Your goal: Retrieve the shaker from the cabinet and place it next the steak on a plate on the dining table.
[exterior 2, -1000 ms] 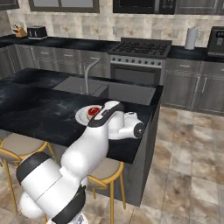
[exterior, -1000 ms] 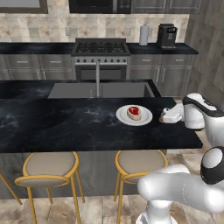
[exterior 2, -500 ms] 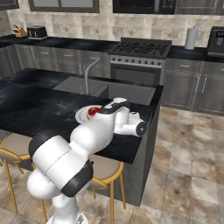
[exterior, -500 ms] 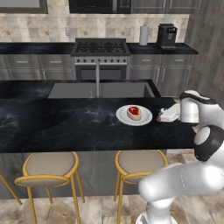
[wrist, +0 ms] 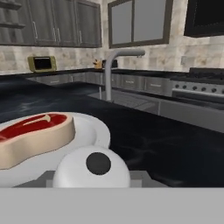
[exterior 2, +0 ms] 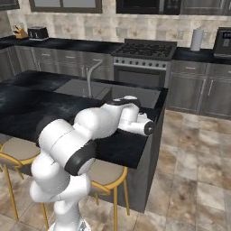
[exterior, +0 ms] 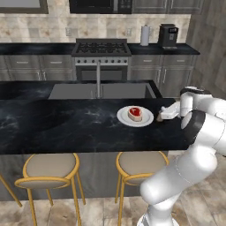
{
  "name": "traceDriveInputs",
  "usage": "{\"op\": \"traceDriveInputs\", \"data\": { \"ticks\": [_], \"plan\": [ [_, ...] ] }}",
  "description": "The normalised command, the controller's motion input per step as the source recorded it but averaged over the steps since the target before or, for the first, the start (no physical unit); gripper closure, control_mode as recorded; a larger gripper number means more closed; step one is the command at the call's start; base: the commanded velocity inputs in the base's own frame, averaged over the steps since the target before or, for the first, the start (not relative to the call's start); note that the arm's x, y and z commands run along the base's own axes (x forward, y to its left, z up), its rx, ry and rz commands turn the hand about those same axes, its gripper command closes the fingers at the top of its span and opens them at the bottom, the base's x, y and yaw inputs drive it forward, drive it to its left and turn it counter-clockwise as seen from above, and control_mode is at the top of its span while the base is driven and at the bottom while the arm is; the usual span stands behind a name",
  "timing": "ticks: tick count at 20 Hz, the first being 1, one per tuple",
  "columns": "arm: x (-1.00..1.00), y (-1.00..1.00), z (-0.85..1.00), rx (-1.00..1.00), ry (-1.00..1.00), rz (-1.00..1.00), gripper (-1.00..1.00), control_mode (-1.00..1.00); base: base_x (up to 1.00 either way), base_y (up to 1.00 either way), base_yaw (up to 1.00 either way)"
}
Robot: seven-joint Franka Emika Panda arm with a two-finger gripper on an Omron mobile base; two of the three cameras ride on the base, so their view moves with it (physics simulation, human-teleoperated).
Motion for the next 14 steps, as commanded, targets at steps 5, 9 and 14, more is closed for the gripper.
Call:
{"op": "traceDriveInputs", "data": {
  "ticks": [5, 9, 14],
  "plan": [
    [0.14, 0.00, -0.39, 0.00, 0.00, 0.00, 1.00, -1.00, 0.00, 0.00, 0.00],
    [0.00, 0.01, -0.44, -0.03, 0.00, 0.00, -1.00, -1.00, 0.00, 0.00, 0.00],
    [0.00, 0.09, -0.30, -0.07, 0.00, 0.00, -1.00, -1.00, 0.00, 0.00, 0.00]
  ]
}}
